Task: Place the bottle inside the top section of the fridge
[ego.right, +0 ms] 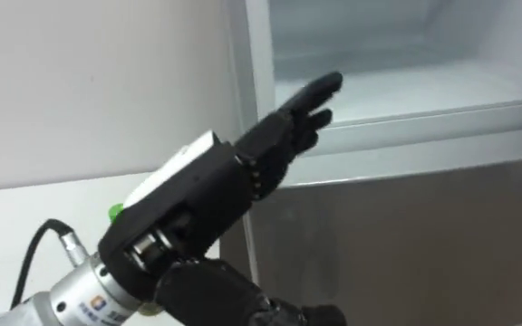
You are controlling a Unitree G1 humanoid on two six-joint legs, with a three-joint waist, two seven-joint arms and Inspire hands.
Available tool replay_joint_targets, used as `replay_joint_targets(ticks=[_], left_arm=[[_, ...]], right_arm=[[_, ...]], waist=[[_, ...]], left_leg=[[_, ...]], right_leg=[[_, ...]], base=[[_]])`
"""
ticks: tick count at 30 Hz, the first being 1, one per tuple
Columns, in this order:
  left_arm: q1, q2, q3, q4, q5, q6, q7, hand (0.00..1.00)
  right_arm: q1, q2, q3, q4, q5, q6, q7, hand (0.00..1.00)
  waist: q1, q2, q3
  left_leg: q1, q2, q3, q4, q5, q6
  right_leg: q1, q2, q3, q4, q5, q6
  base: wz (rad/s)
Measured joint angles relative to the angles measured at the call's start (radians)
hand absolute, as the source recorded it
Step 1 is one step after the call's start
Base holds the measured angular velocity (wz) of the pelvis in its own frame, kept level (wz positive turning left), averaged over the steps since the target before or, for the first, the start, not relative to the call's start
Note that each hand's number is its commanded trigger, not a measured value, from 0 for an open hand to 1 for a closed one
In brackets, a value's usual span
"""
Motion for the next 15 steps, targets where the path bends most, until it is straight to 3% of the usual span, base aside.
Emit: replay_joint_targets(ticks=[3, 5, 9, 12, 15], left_arm=[[0.01, 0.01, 0.062, -0.022, 0.021, -0.027, 0.011, 0.0], [0.058, 0.029, 0.134, -0.031, 0.045, -0.051, 0.041, 0.0], [0.147, 0.031, 0.222, -0.047, 0.08, -0.074, 0.098, 0.0], [0.206, 0.029, 0.302, -0.049, 0.078, -0.087, 0.132, 0.0], [0.269, 0.028, 0.391, -0.053, 0.077, -0.128, 0.179, 0.0]], right_arm=[[0.008, 0.005, 0.001, -0.001, -0.005, -0.001, -0.002, 0.0], [0.016, 0.002, -0.008, -0.002, -0.019, -0.002, 0.001, 0.0], [0.036, 0.008, -0.024, -0.002, -0.026, -0.02, 0.004, 0.0], [0.061, 0.006, -0.029, -0.004, -0.023, -0.033, 0.004, 0.0], [0.08, 0.009, -0.06, -0.014, -0.011, -0.051, 0.004, 0.0]], waist=[[0.034, -0.002, 0.0007], [0.05, 0.006, -0.0045], [0.063, 0.005, -0.0033], [0.094, 0.007, -0.0048], [0.117, 0.008, -0.0052]], left_leg=[[0.001, 0.0, -0.001, 0.005, 0.0, 0.0], [0.003, 0.0, -0.001, 0.006, 0.0, 0.0], [0.002, -0.005, -0.028, 0.015, 0.0, 0.0], [-0.001, -0.008, -0.029, 0.021, 0.001, 0.0], [0.001, -0.012, -0.03, 0.023, 0.004, 0.001]], right_leg=[[0.004, 0.0, -0.005, 0.0, 0.0, 0.0], [0.014, 0.0, -0.007, -0.003, 0.0, 0.0], [0.035, 0.0, -0.03, -0.023, 0.0, 0.001], [0.036, -0.002, -0.034, -0.024, -0.007, -0.003], [0.034, -0.008, -0.033, -0.015, -0.019, -0.001]], base=[[0.0], [0.02], [0.18], [0.01], [0.02]])
